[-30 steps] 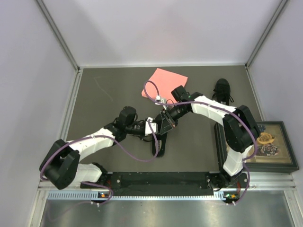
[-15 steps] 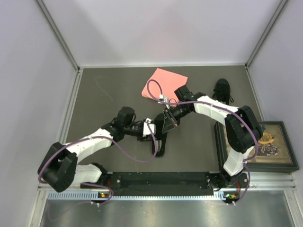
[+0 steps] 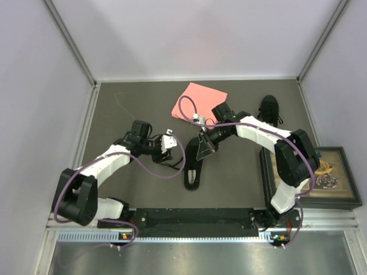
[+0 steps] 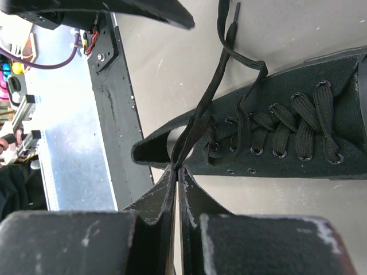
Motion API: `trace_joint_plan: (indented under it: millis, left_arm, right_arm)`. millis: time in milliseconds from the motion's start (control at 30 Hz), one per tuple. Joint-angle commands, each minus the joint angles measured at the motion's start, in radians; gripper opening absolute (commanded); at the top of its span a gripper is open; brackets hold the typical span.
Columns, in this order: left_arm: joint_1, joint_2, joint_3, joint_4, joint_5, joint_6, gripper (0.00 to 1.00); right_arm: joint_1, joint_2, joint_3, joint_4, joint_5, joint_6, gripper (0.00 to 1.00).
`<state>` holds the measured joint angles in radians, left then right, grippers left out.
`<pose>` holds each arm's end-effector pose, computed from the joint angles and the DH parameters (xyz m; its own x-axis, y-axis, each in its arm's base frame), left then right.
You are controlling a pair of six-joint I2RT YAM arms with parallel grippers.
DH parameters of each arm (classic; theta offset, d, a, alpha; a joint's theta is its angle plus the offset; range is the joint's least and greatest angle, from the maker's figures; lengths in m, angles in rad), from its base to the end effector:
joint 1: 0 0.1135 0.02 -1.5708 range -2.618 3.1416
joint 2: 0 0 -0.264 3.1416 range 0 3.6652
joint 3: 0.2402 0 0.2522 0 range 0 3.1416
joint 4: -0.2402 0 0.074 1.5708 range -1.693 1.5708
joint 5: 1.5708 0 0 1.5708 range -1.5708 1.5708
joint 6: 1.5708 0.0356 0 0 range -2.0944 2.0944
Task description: Tie the shoes
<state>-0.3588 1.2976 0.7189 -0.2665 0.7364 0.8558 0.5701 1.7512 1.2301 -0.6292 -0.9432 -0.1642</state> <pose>0.2287 -0.1113 0.2089 0.0523 0.5779 -0.8144 0.9731 0.1538 0.1717 0.2778 0.2123 0.2167 -0.6609 -0.5377 -0.5235 -0.7127 0.2312 0.6623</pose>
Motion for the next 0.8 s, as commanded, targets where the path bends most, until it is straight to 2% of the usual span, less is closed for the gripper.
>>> trace_joint_plan:
  millis: [0,300,500,767]
  left_arm:
    - [-0.005,0.054,0.057,-0.099,0.058,0.025,0.49]
    - [-0.055,0.152,0.07,-0.119,-0.002,-0.118,0.49]
    - [-0.095,0.196,0.08,-0.048,-0.046,-0.199,0.45]
    - [-0.118,0.264,0.105,-0.01,-0.13,-0.232,0.42]
  right_arm:
    - [0.011,-0.045,0.012,0.011,-0.006,-0.011,0.0]
    - [0.011,-0.03,0.025,-0.006,-0.002,-0.012,0.0]
    - [0.011,-0.021,0.031,-0.003,-0.002,-0.004,0.0]
    - [0.01,-0.015,0.034,-0.009,0.0,-0.006,0.0]
